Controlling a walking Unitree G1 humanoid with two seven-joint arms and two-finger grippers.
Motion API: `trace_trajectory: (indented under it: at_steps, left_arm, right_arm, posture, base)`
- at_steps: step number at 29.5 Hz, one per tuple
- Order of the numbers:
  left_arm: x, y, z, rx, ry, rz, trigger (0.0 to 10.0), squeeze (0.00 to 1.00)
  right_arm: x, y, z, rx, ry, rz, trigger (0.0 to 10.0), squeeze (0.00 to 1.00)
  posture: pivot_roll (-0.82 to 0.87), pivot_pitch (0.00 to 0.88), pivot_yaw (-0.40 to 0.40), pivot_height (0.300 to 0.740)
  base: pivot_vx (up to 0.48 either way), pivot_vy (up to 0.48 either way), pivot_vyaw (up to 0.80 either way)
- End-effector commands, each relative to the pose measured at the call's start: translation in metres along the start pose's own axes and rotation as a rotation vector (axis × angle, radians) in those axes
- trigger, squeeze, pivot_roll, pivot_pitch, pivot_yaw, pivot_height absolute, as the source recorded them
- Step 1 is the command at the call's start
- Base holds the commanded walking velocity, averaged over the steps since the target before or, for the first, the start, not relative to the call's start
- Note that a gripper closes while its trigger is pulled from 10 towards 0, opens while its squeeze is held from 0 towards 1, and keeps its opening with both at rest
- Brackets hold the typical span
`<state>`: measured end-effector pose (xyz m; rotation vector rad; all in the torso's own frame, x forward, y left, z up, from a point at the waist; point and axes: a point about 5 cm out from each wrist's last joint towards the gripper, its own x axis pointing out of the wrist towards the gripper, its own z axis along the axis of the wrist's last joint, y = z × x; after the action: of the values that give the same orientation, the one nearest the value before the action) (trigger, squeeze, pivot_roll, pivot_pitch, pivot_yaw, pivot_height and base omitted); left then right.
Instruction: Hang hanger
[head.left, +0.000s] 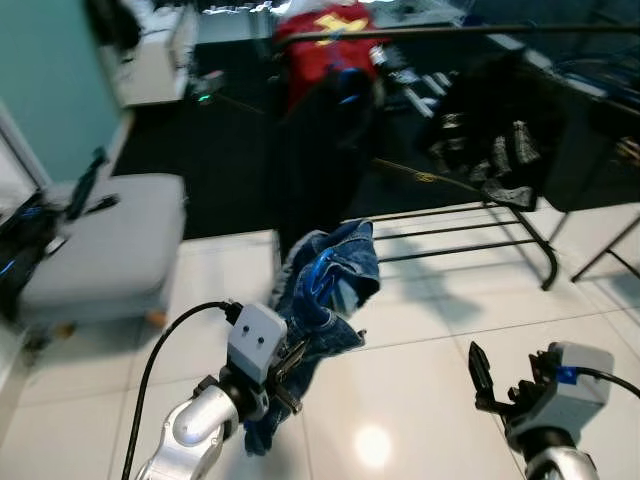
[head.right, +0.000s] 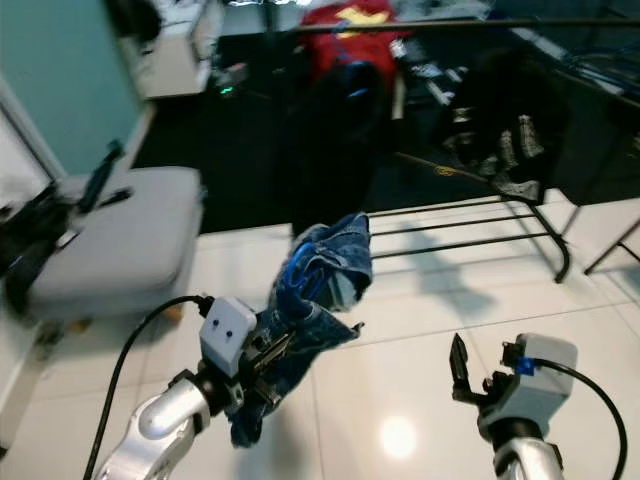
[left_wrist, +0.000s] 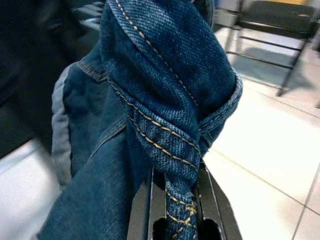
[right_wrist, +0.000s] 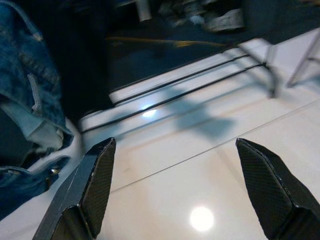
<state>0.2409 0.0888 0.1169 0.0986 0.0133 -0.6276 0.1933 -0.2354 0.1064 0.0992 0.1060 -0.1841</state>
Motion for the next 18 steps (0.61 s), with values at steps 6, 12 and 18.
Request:
trace_trajectory:
  at_steps: [6,12,18]
  left_arm:
    - [0.0029,-0.0034,0.0101,0.004,-0.045,-0.010,10.0,0.00]
    - [0.0045,-0.0014,0.0109,-0.006,-0.045,0.007,10.0,0.00]
    - [0.0084,0.0013,0.0131,-0.051,-0.048,0.023,10.0,0.00]
  right_arm:
    - [-0.0015,-0.0023,-0.0014,0.019,0.003,-0.012,10.0,0.00]
    - [-0.0009,-0.0024,-0.0010,0.023,0.002,-0.010,10.0,0.00]
    - [0.0000,-0.0018,-0.0012,0.034,0.000,-0.005,10.0,0.00]
  posture:
    - [-0.03,0.087,0.044,0.740]
    - [-0.04,0.087,0.044,0.740]
    - [-0.04,0.088,0.051,0.740]
  base:
    - [0.467,0.000,-0.80]
    - [0.455,0.000,-0.80]
    - [0.439,0.000,-0.80]
